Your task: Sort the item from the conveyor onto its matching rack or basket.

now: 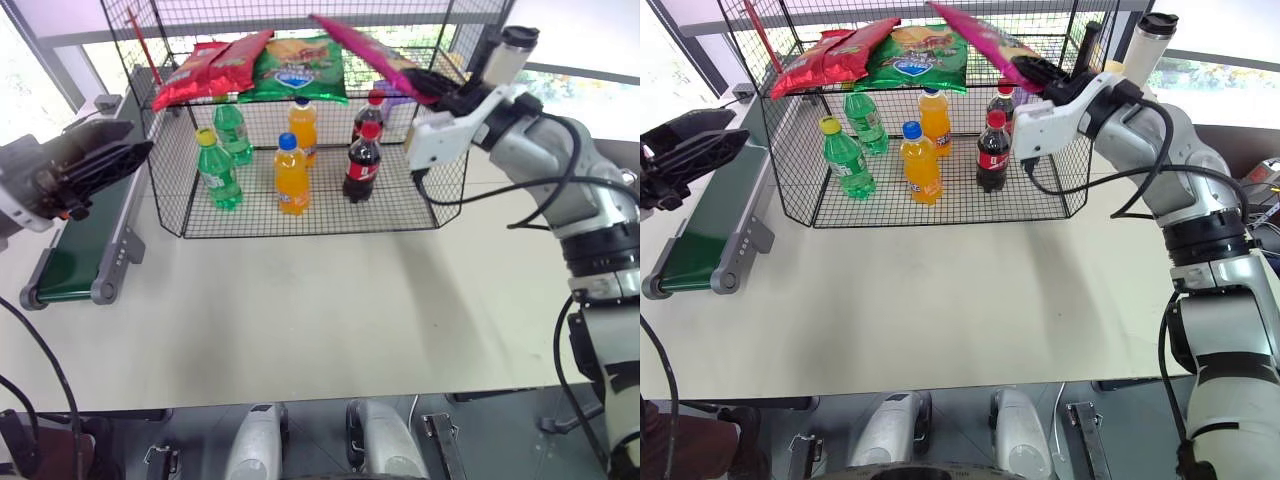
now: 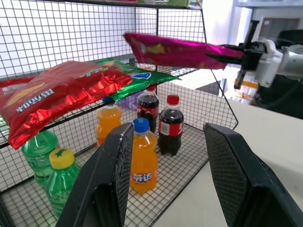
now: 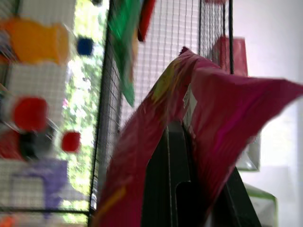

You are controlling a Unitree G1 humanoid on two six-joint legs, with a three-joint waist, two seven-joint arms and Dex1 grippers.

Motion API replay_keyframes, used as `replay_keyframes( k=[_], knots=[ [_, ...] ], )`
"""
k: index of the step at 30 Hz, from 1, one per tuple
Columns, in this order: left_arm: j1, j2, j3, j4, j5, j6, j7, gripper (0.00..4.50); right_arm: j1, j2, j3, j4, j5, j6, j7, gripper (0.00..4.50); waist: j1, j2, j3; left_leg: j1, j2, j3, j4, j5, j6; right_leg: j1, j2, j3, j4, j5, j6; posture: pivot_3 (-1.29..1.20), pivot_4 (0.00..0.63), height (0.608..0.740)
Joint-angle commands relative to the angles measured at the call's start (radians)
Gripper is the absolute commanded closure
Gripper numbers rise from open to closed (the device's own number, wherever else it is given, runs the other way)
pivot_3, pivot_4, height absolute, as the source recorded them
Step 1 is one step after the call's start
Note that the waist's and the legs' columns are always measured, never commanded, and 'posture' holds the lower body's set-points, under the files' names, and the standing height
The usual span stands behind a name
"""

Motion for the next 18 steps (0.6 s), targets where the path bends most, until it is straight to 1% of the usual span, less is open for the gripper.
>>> replay_keyframes(
  k=[1, 4, 8, 12, 15, 18],
  knots=[
    [0.0, -0.001, 0.009, -0.009, 0.006, -0.032, 0.006, 2.1, -0.031, -0.011, -0.015, 0.013, -0.04, 0.048, -0.049, 4.5, 0.0, 0.0, 0.0, 0.0, 0.0, 0.0, 0.0, 0.0, 0.0, 0.0, 0.0, 0.0, 0.0, 0.0, 0.0, 0.0, 0.15, 0.74],
    [0.001, -0.005, 0.004, -0.003, 0.008, -0.04, 0.009, 2.1, -0.035, 0.008, 0.005, 0.02, -0.042, 0.052, -0.035, 4.5, -0.003, 0.0, 0.0, 0.0, 0.0, 0.001, 0.0, 0.0, 0.0, 0.0, 0.0, 0.001, -0.001, 0.0, 0.0, 0.0, 0.15, 0.74],
    [-0.006, -0.01, -0.009, 0.006, 0.012, -0.051, 0.013, 2.1, -0.035, 0.083, 0.043, 0.001, -0.012, 0.025, -0.002, 4.5, -0.011, 0.0, 0.0, 0.002, 0.0, 0.002, -0.001, 0.0, 0.0, 0.0, 0.001, 0.003, 0.0, 0.0, 0.0, 0.0, 0.15, 0.74],
    [-0.013, -0.019, -0.022, 0.02, 0.022, -0.066, 0.016, 2.1, -0.058, 0.147, 0.067, 0.087, -0.006, 0.025, 0.001, 4.5, -0.008, 0.0, 0.0, 0.003, 0.0, 0.003, -0.002, 0.0, 0.0, 0.0, 0.001, 0.004, 0.001, 0.0, 0.0, 0.0, 0.15, 0.74],
    [-0.003, -0.026, -0.024, 0.012, 0.021, -0.073, 0.021, 2.1, -0.109, 0.17, 0.086, 0.191, -0.038, 0.08, -0.018, 4.5, -0.002, 0.0, 0.0, 0.003, 0.0, 0.003, -0.001, 0.0, 0.0, 0.0, 0.001, 0.004, 0.001, 0.0, 0.001, 0.0, 0.15, 0.74],
    [0.011, -0.032, -0.016, -0.003, 0.012, -0.069, 0.033, 2.1, -0.152, 0.179, 0.089, 0.251, -0.056, 0.15, -0.04, 4.5, 0.001, 0.0, 0.0, 0.003, 0.0, 0.003, -0.001, 0.0, 0.0, 0.001, 0.0, 0.004, 0.0, 0.0, 0.0, 0.0, 0.15, 0.74]
  ],
)
